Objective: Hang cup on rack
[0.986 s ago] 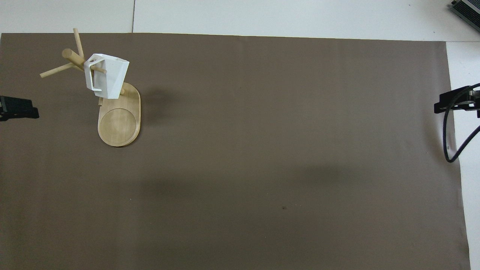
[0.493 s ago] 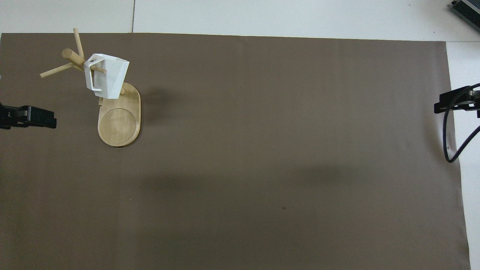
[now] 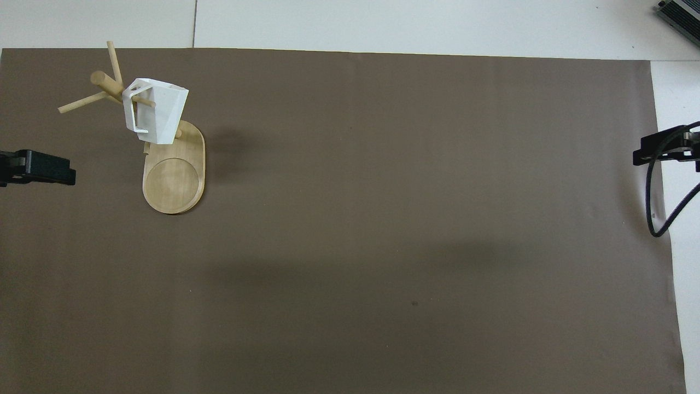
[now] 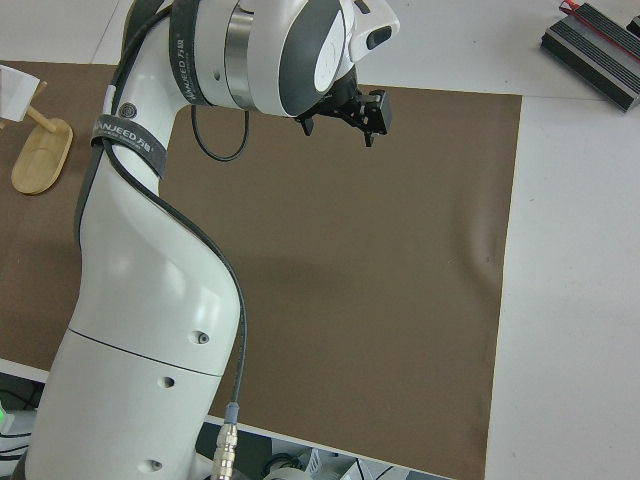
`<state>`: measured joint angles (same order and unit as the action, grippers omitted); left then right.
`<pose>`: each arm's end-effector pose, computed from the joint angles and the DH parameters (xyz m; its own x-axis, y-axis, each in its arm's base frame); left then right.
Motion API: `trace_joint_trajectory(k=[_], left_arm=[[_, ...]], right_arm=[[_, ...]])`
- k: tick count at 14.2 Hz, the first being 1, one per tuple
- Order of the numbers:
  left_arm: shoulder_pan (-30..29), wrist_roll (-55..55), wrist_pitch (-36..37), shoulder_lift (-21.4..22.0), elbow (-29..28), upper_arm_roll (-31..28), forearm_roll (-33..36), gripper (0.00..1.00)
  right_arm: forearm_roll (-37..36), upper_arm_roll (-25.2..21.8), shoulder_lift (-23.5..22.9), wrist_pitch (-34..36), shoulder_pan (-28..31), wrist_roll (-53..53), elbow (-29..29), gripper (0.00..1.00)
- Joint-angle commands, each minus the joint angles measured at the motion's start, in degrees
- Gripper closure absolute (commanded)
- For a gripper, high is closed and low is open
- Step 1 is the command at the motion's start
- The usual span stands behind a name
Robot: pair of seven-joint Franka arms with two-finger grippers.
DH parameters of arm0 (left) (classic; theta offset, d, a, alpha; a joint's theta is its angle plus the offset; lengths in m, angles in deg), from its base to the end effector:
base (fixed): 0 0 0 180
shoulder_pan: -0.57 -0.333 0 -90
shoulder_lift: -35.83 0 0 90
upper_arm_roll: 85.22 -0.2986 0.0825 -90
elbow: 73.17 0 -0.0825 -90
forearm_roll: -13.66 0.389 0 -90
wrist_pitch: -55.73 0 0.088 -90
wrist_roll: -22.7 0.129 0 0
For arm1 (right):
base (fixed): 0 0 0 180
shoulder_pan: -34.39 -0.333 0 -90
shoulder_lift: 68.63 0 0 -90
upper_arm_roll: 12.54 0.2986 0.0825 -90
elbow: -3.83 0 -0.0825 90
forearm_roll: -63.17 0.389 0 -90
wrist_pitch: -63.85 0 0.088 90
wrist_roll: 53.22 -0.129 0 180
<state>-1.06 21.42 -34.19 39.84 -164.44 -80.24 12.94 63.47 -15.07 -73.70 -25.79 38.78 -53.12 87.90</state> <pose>0.5389 -0.0348 0.6127 0.9983 -0.0361 0.0460 -0.0365 -0.9993 0.0075 0.5813 -0.0688 0.5833 0.9929 -0.1185 0.0088 -0.1185 -0.9930 -0.0013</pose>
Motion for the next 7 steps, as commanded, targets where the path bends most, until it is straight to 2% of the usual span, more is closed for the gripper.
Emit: trace_joint_trajectory(k=[1, 7], left_arm=[[0.75, 0.49, 2.48, -0.58, 2.68, -0.31, -0.59, 0.0], [0.48, 0.49, 0.98, -0.05, 1.35, -0.31, -0.77, 0.0]], right_arm=[[0.84, -0.11, 0.85, 0.07, 0.1, 1.13, 1.0, 0.0], [0.75, -0.19, 0.85, 0.07, 0.1, 1.13, 1.0, 0.0]])
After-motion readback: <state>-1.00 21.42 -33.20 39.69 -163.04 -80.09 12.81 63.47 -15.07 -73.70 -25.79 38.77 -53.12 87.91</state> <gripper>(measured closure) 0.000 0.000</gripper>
